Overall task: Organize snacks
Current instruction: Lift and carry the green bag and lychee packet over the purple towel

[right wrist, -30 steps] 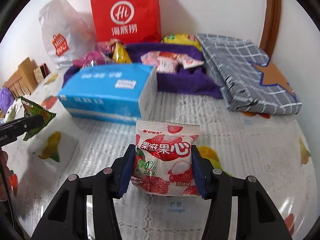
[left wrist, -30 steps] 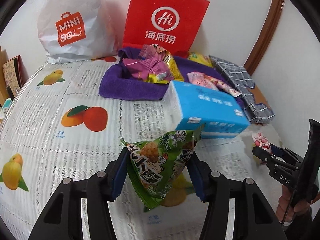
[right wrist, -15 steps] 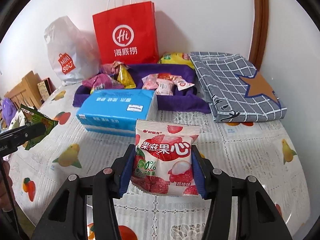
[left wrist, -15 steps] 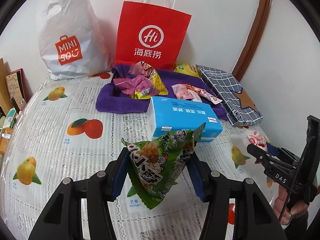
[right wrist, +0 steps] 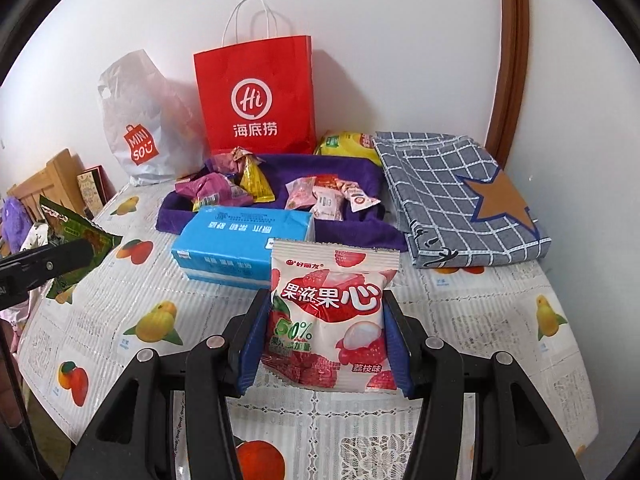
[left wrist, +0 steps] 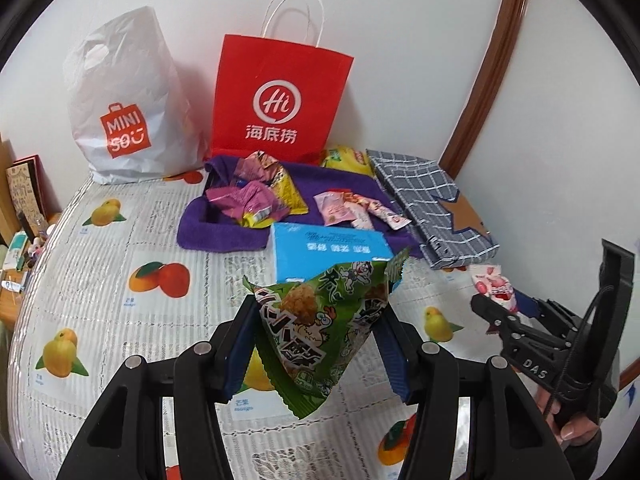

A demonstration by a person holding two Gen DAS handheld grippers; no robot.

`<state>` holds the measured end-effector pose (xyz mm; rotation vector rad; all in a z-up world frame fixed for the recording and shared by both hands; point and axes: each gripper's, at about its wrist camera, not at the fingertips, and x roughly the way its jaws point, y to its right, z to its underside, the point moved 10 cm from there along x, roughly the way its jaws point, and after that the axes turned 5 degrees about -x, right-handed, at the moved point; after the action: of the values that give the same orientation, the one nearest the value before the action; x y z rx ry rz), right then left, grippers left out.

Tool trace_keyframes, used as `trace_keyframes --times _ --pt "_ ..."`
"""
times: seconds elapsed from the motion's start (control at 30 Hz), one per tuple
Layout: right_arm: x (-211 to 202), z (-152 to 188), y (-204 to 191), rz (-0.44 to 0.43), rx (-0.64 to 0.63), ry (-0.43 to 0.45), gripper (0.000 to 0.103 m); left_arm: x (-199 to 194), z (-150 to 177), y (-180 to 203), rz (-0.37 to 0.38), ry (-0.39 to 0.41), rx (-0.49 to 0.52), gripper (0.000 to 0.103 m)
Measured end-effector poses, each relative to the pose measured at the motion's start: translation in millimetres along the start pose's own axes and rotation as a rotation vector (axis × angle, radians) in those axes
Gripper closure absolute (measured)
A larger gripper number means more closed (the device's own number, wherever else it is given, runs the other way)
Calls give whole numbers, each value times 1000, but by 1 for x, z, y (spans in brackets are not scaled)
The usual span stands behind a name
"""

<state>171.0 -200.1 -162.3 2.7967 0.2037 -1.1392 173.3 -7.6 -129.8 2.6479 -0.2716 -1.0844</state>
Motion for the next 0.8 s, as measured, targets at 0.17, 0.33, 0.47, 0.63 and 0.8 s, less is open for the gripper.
trace_keyframes --times 0.17,0.33,0.47,0.63,0.8 --pt "-9 -14 4 0 12 35 50 -5 -10 8 -2 20 12 49" --pt "-15 -26 8 0 31 52 50 -7 -21 15 3 29 22 49" --pt "-16 -37 10 4 44 70 50 -9 -30 20 9 33 41 49" --pt "-13 -48 10 9 45 75 50 -10 -43 22 3 48 53 49" --pt "-12 -59 6 14 31 80 50 -7 -51 20 -1 50 48 49"
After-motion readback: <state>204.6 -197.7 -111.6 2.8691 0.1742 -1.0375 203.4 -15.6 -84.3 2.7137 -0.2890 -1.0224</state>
